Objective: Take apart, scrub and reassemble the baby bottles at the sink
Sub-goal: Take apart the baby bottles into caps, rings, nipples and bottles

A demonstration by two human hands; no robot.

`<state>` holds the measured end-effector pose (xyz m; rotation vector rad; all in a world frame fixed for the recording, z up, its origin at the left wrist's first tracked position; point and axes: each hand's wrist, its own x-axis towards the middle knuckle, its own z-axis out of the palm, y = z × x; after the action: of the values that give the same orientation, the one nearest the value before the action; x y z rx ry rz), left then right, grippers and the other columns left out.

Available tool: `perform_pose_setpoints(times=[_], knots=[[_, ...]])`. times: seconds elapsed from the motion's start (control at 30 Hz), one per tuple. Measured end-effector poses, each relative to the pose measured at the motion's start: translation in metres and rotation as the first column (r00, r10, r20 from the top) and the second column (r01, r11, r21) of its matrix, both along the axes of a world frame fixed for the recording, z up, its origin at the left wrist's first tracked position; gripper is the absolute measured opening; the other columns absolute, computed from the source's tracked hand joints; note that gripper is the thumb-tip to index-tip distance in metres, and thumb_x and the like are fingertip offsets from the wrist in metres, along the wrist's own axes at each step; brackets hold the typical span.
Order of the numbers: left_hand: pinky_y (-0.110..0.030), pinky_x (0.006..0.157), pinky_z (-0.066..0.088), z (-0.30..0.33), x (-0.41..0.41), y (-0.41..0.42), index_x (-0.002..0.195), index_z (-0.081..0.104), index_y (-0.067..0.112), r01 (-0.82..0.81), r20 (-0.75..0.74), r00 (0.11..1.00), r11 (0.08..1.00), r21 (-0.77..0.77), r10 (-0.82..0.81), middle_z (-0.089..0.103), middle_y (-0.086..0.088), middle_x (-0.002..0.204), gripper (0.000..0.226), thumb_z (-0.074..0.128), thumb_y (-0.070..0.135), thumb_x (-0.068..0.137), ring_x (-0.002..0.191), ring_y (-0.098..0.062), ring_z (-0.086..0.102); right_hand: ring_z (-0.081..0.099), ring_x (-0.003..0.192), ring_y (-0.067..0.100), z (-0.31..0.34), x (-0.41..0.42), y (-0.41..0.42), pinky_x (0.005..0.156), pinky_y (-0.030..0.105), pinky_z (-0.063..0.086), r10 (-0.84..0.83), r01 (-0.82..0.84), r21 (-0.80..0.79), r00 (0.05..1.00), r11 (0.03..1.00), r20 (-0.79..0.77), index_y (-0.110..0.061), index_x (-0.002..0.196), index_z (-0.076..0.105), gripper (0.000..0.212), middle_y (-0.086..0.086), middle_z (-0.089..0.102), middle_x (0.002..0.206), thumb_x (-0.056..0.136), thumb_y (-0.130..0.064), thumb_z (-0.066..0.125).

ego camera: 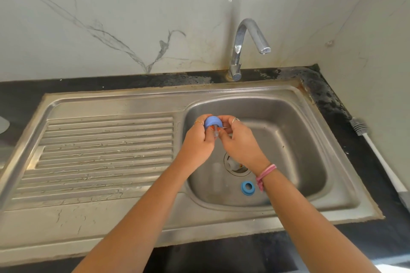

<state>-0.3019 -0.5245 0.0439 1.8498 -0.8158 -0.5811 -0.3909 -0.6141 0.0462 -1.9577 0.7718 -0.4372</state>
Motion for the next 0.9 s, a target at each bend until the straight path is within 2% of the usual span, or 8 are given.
perform_pose_setpoints(times=[0.07,0.2,0.27,0.4,0.53,0.73,0.8,0.9], knots=[[-0.014,0.085,0.049,0.000,0.000,0.002,0.127,0.051,0.010,-0.013,0.054,0.998,1.000,0.005,0.013,0.061,-0.002,0.110,0.028,0.044,0.015,0.100,0.096,-0.014,0.062,0.058,0.082,0.002,0.001,0.001,0.004,0.073,0.006,0.044,-0.016,0.017,-0.041,1.000,0.999,0.007,-0.014,0.120,0.059,0.026,-0.011,0.062,0.095,0.095,-0.015,0.056],[-0.042,0.095,0.053,0.002,0.003,0.006,0.132,0.049,0.005,0.007,-0.060,0.998,1.000,-0.024,-0.008,0.062,-0.012,0.120,0.033,0.044,0.016,0.101,0.105,-0.021,0.065,0.064,0.080,0.003,0.003,-0.001,0.008,0.069,0.007,0.047,-0.030,0.033,-0.054,0.998,0.998,0.058,-0.017,0.115,0.063,0.022,-0.015,0.064,0.086,0.094,-0.022,0.060],[-0.042,0.098,0.051,0.006,0.007,0.009,0.140,0.042,0.005,0.037,-0.231,0.972,0.998,-0.055,-0.049,0.058,-0.013,0.129,0.040,0.044,0.018,0.102,0.108,-0.018,0.065,0.063,0.078,0.007,0.005,-0.003,0.006,0.067,0.007,0.046,-0.024,0.029,-0.048,0.996,0.998,0.088,-0.018,0.114,0.065,0.021,-0.018,0.063,0.084,0.094,-0.022,0.061],[-0.034,0.105,0.046,0.013,0.015,0.020,0.147,0.036,0.010,0.046,-0.598,0.785,0.978,-0.203,-0.161,0.058,-0.006,0.135,0.046,0.045,0.011,0.102,0.115,-0.014,0.063,0.067,0.086,0.014,0.012,-0.004,-0.001,0.078,0.017,0.051,0.029,-0.036,0.048,0.990,0.998,0.138,-0.023,0.110,0.066,0.017,-0.014,0.069,0.091,0.094,-0.021,0.062],[-0.042,0.110,0.041,0.015,0.018,0.023,0.150,0.029,0.007,0.137,-0.470,0.862,0.979,-0.151,-0.193,0.053,-0.009,0.141,0.054,0.048,0.006,0.100,0.121,-0.019,0.059,0.069,0.099,0.020,0.017,-0.005,-0.008,0.092,0.035,0.054,0.097,-0.139,0.218,0.976,0.966,0.193,-0.011,0.121,0.066,0.026,0.005,0.073,0.105,0.097,-0.019,0.058],[-0.043,0.106,0.045,0.012,0.017,0.012,0.145,0.040,0.008,0.085,-0.274,0.956,0.992,-0.094,-0.108,0.057,-0.012,0.136,0.052,0.053,0.030,0.100,0.123,-0.022,0.057,0.067,0.107,0.023,0.022,-0.012,-0.017,0.092,0.024,0.051,0.221,-0.348,0.507,0.930,0.789,0.294,-0.026,0.120,0.064,0.034,0.005,0.072,0.112,0.096,-0.006,0.051],[-0.040,0.098,0.051,0.011,0.016,0.009,0.140,0.046,0.010,0.050,-0.241,0.968,0.994,-0.093,-0.071,0.061,-0.011,0.130,0.049,0.053,0.036,0.098,0.117,-0.021,0.061,0.068,0.106,0.025,0.020,-0.011,-0.016,0.093,0.028,0.053,0.198,-0.326,0.512,0.937,0.795,0.288,-0.027,0.124,0.060,0.035,0.007,0.071,0.113,0.096,-0.007,0.056],[-0.027,0.082,0.056,0.009,0.011,0.004,0.131,0.052,0.014,0.002,-0.210,0.978,0.996,-0.094,-0.022,0.064,-0.006,0.119,0.036,0.054,0.028,0.098,0.104,-0.018,0.065,0.071,0.095,0.027,0.016,-0.008,-0.011,0.092,0.040,0.055,0.106,-0.208,0.438,0.963,0.875,0.246,-0.024,0.123,0.062,0.031,0.004,0.073,0.104,0.093,-0.016,0.063]])
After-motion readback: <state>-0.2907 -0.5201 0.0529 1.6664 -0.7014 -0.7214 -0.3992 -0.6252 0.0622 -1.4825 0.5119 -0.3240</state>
